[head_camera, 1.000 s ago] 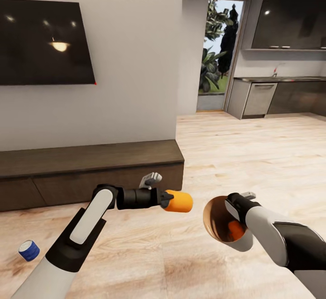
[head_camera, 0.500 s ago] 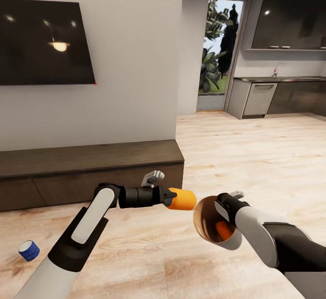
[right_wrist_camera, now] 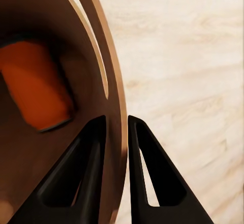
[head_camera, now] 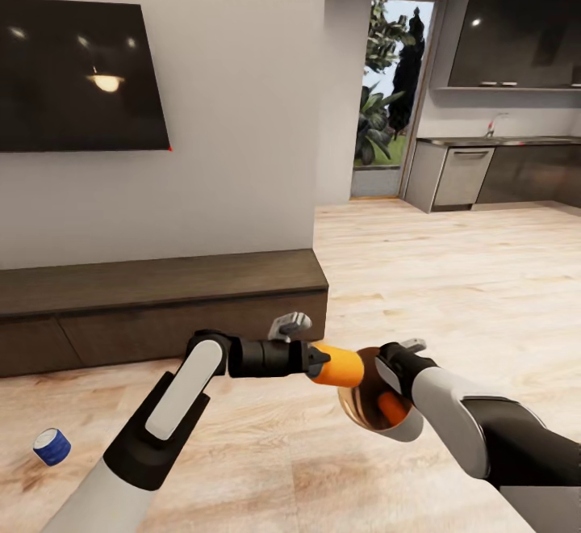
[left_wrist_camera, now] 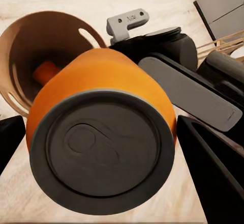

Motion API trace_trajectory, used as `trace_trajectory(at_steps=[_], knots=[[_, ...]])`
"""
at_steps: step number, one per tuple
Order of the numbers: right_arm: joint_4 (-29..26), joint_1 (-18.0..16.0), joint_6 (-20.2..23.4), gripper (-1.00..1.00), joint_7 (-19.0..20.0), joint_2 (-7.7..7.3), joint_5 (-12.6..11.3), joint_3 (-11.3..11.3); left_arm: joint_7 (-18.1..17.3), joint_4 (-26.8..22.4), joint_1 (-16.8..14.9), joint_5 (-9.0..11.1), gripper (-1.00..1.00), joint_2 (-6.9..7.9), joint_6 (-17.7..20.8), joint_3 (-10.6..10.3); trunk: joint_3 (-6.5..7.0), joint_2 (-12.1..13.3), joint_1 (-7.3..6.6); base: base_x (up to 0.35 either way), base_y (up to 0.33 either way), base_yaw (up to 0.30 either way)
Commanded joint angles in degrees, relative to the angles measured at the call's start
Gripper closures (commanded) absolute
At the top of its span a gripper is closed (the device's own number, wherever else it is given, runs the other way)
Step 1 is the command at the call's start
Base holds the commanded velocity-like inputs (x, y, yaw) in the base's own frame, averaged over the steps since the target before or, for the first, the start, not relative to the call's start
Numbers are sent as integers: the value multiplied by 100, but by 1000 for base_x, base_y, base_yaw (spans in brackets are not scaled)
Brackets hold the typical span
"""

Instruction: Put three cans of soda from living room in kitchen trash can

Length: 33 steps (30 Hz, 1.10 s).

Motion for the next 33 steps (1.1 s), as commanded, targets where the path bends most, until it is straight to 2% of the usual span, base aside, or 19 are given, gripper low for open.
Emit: trace_trajectory(at_steps=[1,6,8,11,13,15,18,23,33], knots=[[-7,-2,14,100,7,7,51,78,12,15,0,2,100,-6,0,-14,1,0,0,0,0,0],[-18,-2,31,100,-1,51,53,83,62,195,4,-12,100,-40,0,-107,1,0,0,0,0,0],[-20,-2,39,100,1,59,53,83,77,327,2,-27,100,-62,0,-209,1,0,0,0,0,0],[-21,-2,46,100,0,82,53,85,77,551,1,-212,100,-143,-102,-360,1,0,0,0,0,0],[-26,-2,52,100,-1,136,53,85,71,747,0,-462,100,-270,-185,-437,1,0,0,0,0,0],[-28,-2,54,100,-4,168,53,86,67,868,2,-600,100,-348,-220,-463,1,0,0,0,0,0],[-30,-2,60,100,-5,191,53,86,66,949,1,-717,100,-397,-289,-481,1,0,0,0,0,0],[-30,-2,76,100,-6,296,53,86,66,999,1,-790,100,-425,-390,-525,1,0,0,0,0,0],[-15,-2,82,100,-6,415,29,79,68,1085,1,-814,100,-431,-561,-557,1,0,0,0,0,0]])
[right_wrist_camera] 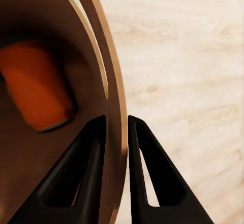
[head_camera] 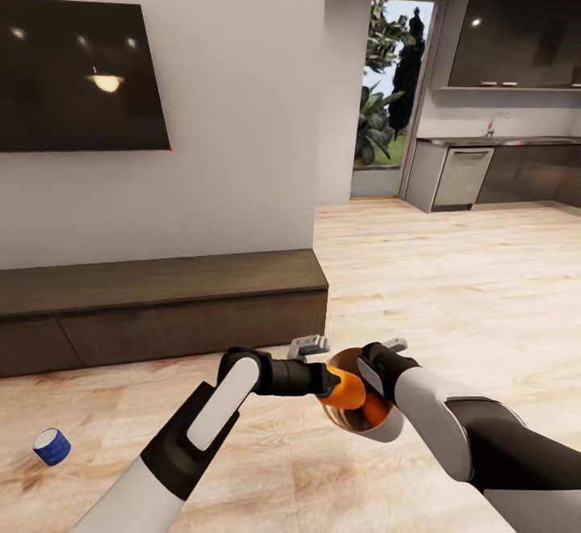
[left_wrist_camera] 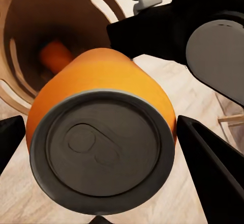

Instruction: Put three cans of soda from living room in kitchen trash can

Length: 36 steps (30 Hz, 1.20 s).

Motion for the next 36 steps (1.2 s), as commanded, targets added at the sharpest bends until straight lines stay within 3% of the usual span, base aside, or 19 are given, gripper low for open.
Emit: trace_trajectory(at_steps=[1,9,21,28,36], knots=[[-7,-3,12,100,15,13,51,82,-3,50,0,6,100,0,-26,-13,1,0,0,0,0,0],[-18,-3,20,100,37,45,38,84,-12,365,-1,3,100,-1,-395,-313,1,0,0,0,0,0],[-40,-3,206,100,95,74,34,72,-38,939,-1,-5,100,-1,-848,-425,1,0,0,0,0,0],[-39,-3,267,100,104,103,31,64,-55,1286,-1,1,100,-10,-1284,-967,1,0,0,0,0,0],[-37,-6,275,100,114,148,27,63,-57,1341,-1,2,100,-32,-1470,-1072,1,0,0,0,0,0]])
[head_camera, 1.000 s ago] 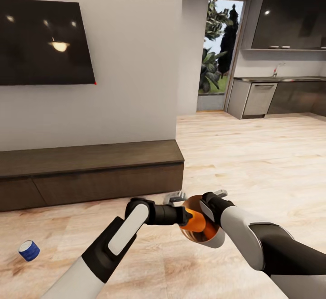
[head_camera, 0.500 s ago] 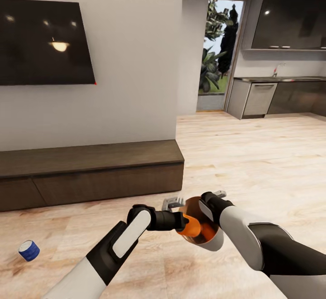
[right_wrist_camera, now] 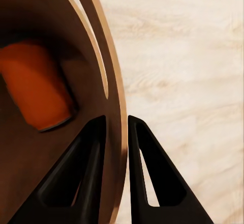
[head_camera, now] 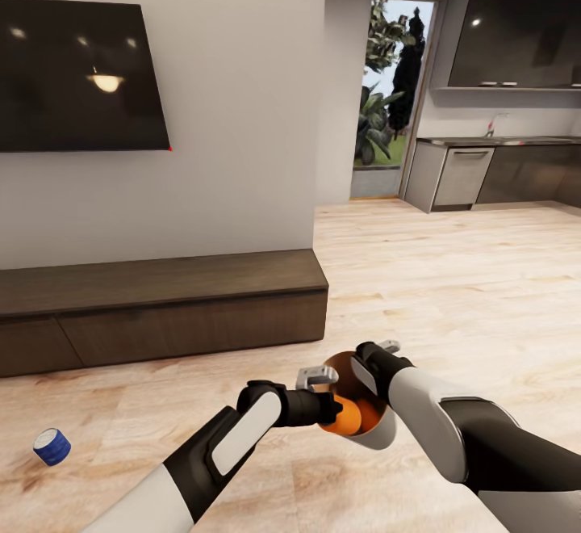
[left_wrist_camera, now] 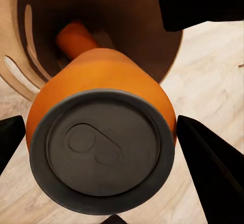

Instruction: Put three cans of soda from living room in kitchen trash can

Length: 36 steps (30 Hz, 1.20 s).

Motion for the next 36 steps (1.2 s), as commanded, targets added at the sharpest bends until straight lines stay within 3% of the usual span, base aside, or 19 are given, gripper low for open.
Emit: trace_trajectory(at_steps=[1,18,27,36], knots=[[-2,-1,10,100,11,10,42,64,-2,2,-1,1,100,-2,-19,-8,1,0,0,0,0,0],[43,1,10,100,13,33,41,39,-3,95,-7,6,100,2,-262,-29,1,0,0,0,0,0],[47,0,17,100,13,135,28,38,-2,118,-9,1,100,6,-312,-30,1,0,0,0,0,0],[48,0,155,100,13,241,-269,38,-4,128,-9,1,100,13,-441,-30,1,0,0,0,0,0]])
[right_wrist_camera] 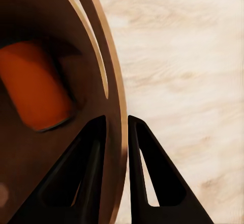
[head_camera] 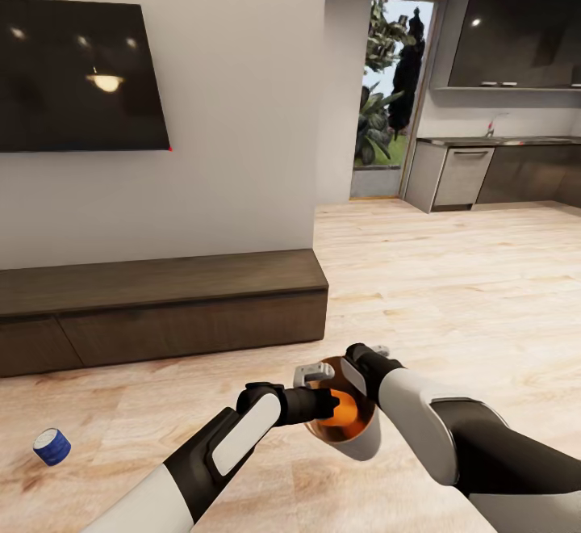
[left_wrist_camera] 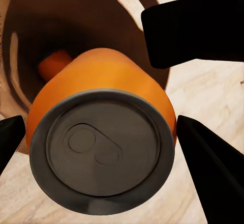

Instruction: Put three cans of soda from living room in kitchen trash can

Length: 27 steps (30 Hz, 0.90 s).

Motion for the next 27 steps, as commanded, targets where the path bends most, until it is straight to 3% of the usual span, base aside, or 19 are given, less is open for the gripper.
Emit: trace_trajectory(at_steps=[1,5,8,10,11,24,27], knots=[[-5,-2,21,100,9,5,50,98,-1,0,0,1,100,0,-5,0,1,0,0,0,0,0],[-5,-4,27,100,9,11,36,98,-1,4,0,-100,100,-2,-12,2,1,0,0,0,0,0],[-5,-3,32,100,9,13,32,98,-17,73,0,-440,100,-8,-15,23,1,0,0,0,0,0],[-5,-3,34,100,9,12,30,98,-55,189,0,-555,100,-13,-15,29,1,0,0,0,0,0],[-5,-2,36,100,9,10,30,98,-94,257,0,-599,-100,-14,-15,31,1,0,0,0,0,0],[0,-2,39,100,17,11,24,94,-209,414,0,-675,-100,-11,-73,35,1,0,0,0,0,0],[-4,-3,40,100,197,-7,27,90,-210,414,3,-674,-100,-5,-100,35,1,0,0,0,0,0]])
